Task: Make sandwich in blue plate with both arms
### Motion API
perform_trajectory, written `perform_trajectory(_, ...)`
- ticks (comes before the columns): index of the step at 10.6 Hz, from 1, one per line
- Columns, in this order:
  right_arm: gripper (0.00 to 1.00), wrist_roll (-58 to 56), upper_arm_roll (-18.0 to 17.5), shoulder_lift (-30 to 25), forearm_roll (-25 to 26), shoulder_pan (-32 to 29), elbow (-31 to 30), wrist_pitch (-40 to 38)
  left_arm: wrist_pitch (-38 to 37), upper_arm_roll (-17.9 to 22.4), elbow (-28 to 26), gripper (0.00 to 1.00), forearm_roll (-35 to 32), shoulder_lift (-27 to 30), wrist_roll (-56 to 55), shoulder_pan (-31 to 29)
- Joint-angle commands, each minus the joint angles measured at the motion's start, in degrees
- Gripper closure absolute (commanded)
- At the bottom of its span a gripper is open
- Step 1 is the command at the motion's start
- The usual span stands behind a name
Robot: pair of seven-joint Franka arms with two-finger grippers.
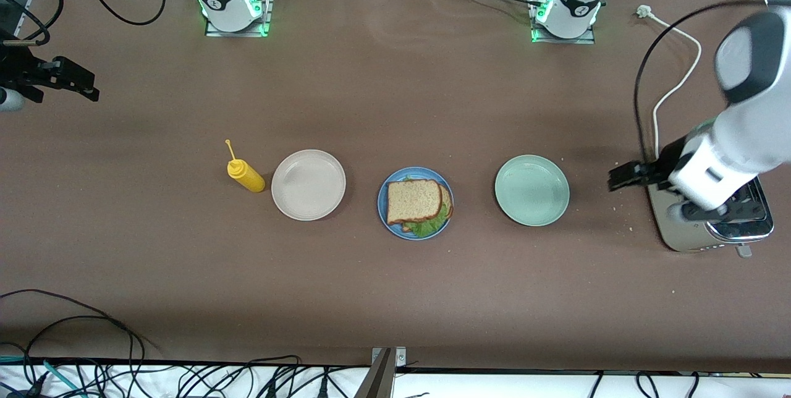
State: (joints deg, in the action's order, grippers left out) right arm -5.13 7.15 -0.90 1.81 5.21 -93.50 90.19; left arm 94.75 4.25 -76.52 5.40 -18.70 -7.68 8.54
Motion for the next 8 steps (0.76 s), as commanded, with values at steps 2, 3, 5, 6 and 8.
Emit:
perform_trajectory(2,0.0,-0.23,0.14,0.38,-1.11,-0.2,1.21,-0.55,-7.18,-0.03,-7.24,0.0,-6.17,13.67,0.39,-0.89)
perform_trajectory(3,0.0,-0.23,0.14,0.38,-1.11,-0.2,1.21,-0.55,-8.69,-0.12,-8.11,0.0,-7.32,15.78,0.39,-1.42)
perform_trajectory(5,0.0,-0.23,0.14,0.38,-1.11,-0.2,1.21,-0.55,-10.89,-0.12,-9.0,0.0,-8.29,18.34,0.39,-2.82)
perform_trajectory(6,0.0,-0.23,0.14,0.38,-1.11,-0.2,1.21,-0.55,-12.04,-0.56,-9.09,0.0,-9.87,18.96,0.3,-2.91)
perform_trajectory(8,0.0,-0.23,0.14,0.29,-1.11,-0.2,1.21,-0.55,-12.49,-0.56,-9.18,0.0,-10.06,18.61,0.12,-2.92)
